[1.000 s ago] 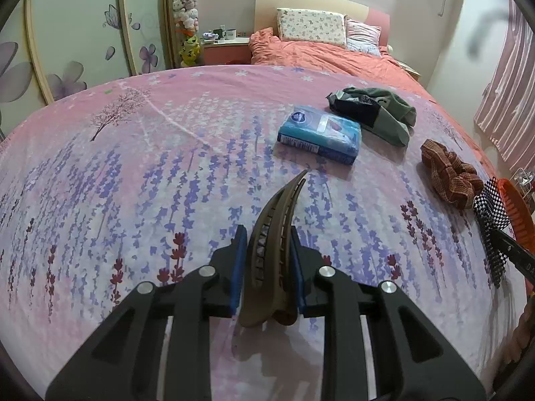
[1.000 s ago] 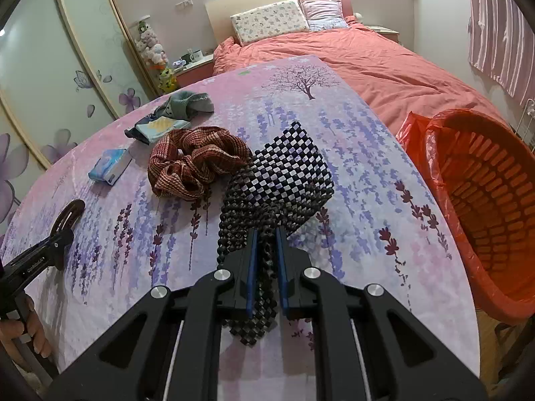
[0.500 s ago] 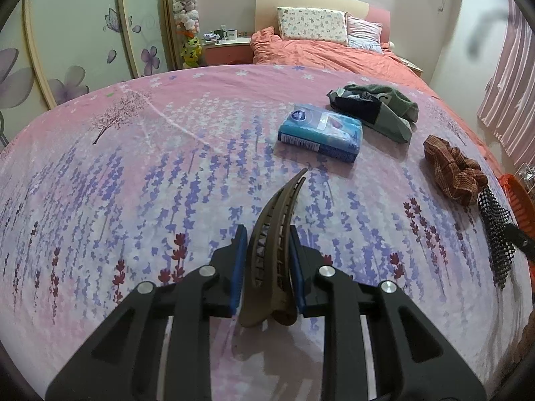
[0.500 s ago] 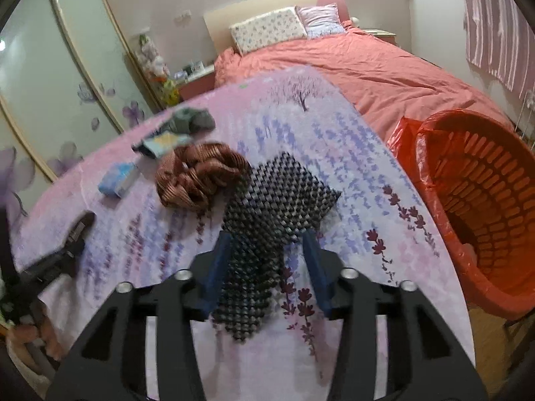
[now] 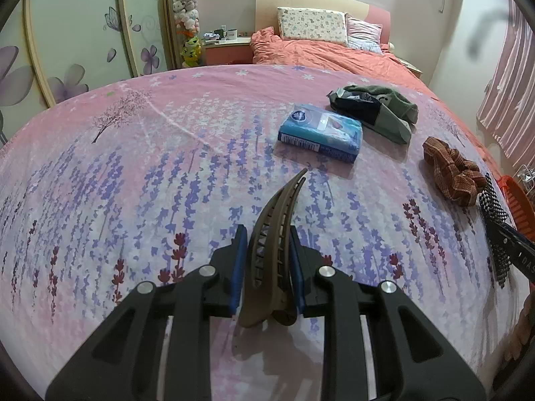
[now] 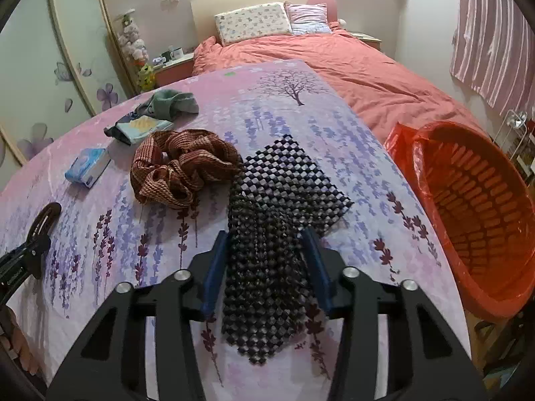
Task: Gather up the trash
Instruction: 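Lift the mesh cloth with the right tool while the left tool holds the clip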
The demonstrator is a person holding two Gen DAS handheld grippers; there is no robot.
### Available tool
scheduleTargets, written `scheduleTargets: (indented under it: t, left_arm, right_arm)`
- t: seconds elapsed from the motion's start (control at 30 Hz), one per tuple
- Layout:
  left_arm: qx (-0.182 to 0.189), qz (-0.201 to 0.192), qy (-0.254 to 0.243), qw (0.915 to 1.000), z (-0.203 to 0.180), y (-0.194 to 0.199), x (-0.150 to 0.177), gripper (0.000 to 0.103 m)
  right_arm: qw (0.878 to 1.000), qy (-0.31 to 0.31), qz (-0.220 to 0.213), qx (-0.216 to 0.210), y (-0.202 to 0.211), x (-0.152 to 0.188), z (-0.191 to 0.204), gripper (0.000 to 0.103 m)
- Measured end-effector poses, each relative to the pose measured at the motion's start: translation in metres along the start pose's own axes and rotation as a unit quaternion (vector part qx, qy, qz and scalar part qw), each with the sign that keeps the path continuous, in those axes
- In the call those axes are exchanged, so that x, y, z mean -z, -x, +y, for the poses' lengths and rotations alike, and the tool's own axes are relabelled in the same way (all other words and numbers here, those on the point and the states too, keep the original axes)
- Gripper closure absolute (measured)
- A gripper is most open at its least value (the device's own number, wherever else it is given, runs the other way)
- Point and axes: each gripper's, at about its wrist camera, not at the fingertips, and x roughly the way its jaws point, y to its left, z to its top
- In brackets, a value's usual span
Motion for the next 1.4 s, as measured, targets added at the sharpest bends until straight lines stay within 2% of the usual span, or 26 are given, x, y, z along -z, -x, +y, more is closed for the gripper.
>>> scheduleTargets:
  t: [0.1,0.3,0.47,0.53,0.6,0.7,0.83,1.13,1.4]
  left_arm:
    - [0.001,0.0,0.001,1.0,0.0,0.0,0.0,0.077]
    - [0.01,-0.001,0.009,0.9999,0.002,0.0,0.0,0.077]
    - [-0.001,-0.001,0.005,1.0,0.0,0.002,0.001,0.077]
    - [-0.008,0.0,0.004,1.0,0.0,0.004,0.003,0.077]
    - [-0.009,-0.001,0.004,1.0,-0.001,0.006,0.006,0.079]
    - [0.001,-0.002,0.015,0.9999,-0.001,0.007,0.007,0.084]
    - [0.027,-0.002,0.035,0.999,0.001,0.011,0.007,0.085]
    - [0.032,-0.019,0.036,0.9986,-0.004,0.037,0.003,0.085]
    - [0.063,-0.045,0.026,0.9966,-0.036,0.078,-0.008,0.085]
  right_arm:
    - [1.0,-0.012,-0.002,-0.012,0.0,0.001,-0.006,0.061]
    - [1.0,-0.009,-0.001,-0.007,0.0,0.001,-0.005,0.062]
    - [1.0,-0.002,-0.001,-0.004,0.002,0.003,-0.002,0.066]
    - [1.0,0.003,-0.001,-0.007,0.004,0.005,-0.003,0.074]
    - [1.0,0.01,0.0,-0.024,0.007,0.008,-0.004,0.092]
    - [0.999,0.02,0.006,-0.027,0.012,0.011,-0.001,0.093]
    - [0.999,0.013,-0.002,-0.045,0.025,0.011,-0.003,0.094]
    - [0.996,-0.015,-0.026,-0.081,0.058,-0.002,-0.014,0.094]
    - [0.994,-0.022,-0.058,-0.092,0.089,-0.011,-0.023,0.094]
